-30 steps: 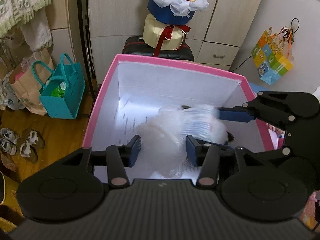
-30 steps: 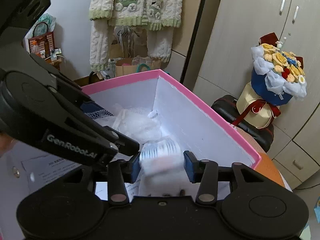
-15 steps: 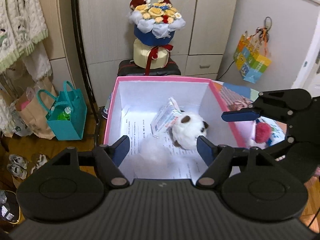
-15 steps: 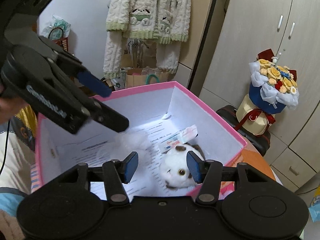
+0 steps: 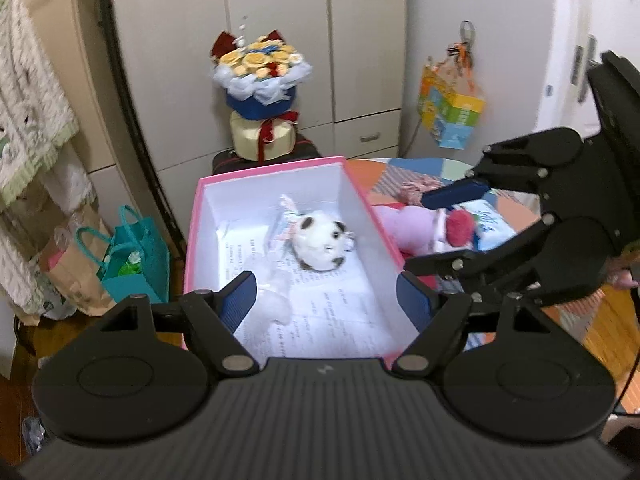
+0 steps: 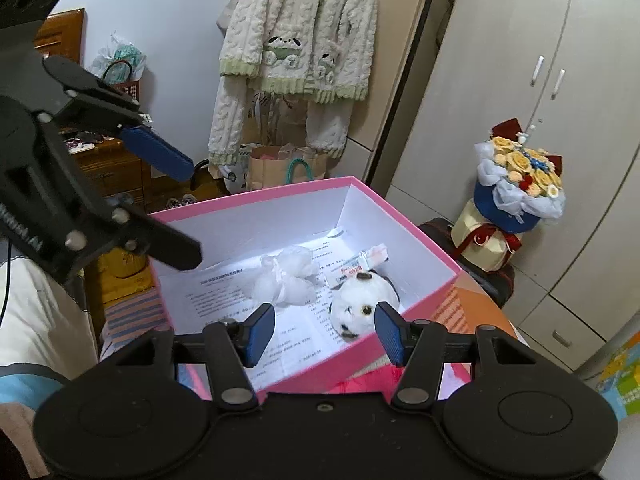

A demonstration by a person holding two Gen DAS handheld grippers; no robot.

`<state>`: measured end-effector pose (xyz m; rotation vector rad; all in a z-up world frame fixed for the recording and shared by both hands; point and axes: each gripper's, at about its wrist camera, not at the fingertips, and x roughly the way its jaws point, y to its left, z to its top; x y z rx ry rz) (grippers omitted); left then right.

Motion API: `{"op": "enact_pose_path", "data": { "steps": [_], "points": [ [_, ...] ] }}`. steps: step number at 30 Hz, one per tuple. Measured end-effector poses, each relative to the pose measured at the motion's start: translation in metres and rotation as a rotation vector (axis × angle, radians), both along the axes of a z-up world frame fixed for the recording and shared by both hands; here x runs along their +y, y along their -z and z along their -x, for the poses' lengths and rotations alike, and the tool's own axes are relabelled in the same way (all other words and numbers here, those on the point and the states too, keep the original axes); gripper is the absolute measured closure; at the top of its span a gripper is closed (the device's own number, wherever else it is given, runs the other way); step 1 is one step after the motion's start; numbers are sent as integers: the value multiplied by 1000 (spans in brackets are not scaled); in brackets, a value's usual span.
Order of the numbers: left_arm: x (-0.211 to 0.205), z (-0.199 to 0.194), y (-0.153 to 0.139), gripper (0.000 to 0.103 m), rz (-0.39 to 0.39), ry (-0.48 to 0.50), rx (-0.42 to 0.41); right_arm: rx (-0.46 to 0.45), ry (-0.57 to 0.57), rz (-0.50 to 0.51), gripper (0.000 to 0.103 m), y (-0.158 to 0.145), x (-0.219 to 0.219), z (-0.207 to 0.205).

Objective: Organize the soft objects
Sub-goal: 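Withdraw both tools from the box back over the table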

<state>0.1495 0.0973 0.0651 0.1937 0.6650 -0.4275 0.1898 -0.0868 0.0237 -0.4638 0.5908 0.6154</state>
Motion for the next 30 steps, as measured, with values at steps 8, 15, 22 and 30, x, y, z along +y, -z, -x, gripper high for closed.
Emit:
{"op": "enact_pose_path", "data": {
  "steps": [8, 15, 22, 30],
  "points": [
    [-33, 41, -10, 18, -20, 108, -50, -21, 48, -21, 35, -16, -36, 37],
    [-69, 51, 9, 17, -63, 164, -39, -46, 111, -158, 29, 2, -107, 72],
    [-107, 41, 27, 17, -55, 225, -29, -26, 223, -219, 28, 34, -167, 78],
    [-144, 15, 48, 18, 6, 239, -2, 7, 300, -240, 27, 62, -203, 58]
  ]
}}
